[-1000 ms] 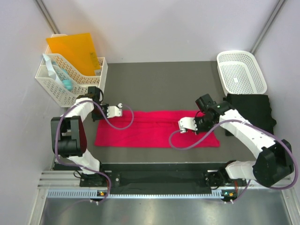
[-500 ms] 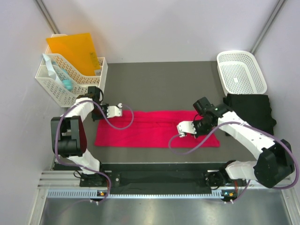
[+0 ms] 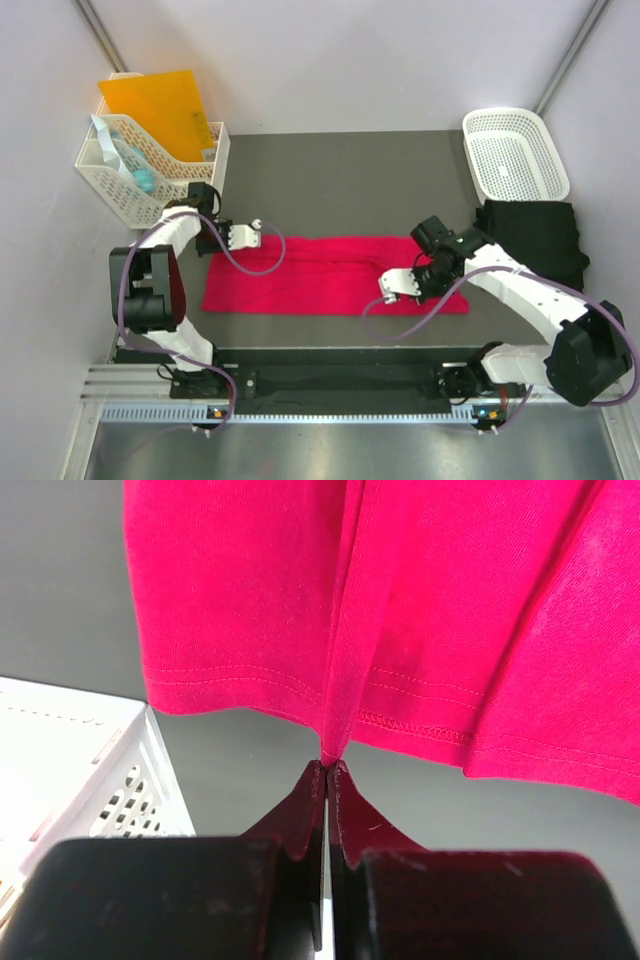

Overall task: Fold and stack the t-shirts
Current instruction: Fold the tshirt

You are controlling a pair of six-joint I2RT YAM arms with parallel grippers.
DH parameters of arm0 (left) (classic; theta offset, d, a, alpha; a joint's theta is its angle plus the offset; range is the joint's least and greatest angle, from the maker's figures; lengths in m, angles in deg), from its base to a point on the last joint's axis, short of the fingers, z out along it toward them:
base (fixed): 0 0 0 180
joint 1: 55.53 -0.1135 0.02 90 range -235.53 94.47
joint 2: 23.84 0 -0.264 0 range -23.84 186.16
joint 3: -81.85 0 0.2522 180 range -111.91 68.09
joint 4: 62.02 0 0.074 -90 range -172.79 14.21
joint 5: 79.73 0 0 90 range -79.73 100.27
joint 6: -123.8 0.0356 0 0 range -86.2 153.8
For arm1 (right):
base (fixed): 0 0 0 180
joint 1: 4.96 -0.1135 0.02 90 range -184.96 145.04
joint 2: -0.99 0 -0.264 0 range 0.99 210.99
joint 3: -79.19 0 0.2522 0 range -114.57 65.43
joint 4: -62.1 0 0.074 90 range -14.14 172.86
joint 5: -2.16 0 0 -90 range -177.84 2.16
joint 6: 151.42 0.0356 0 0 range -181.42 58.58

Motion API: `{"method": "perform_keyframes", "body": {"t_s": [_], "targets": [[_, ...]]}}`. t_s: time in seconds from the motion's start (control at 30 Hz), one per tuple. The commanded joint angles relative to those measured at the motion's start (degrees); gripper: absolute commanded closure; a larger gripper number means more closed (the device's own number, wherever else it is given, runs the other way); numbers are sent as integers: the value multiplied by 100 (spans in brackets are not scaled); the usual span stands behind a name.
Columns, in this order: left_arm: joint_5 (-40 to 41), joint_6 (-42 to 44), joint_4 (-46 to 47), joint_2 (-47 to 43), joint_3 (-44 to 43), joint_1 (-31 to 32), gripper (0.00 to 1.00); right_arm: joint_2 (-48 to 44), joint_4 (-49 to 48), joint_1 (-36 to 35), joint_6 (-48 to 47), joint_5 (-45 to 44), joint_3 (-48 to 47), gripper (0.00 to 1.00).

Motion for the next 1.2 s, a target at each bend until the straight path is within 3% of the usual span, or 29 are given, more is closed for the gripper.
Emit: {"method": "perform_keyframes", "body": {"t_s": [0.0, 1.17], "targets": [[13, 79, -116, 12, -162, 11, 100, -185, 161, -117, 6, 69, 81, 100], [-57, 202, -916, -234, -381, 2, 100, -335, 258, -134, -117, -45, 433, 100]]}}
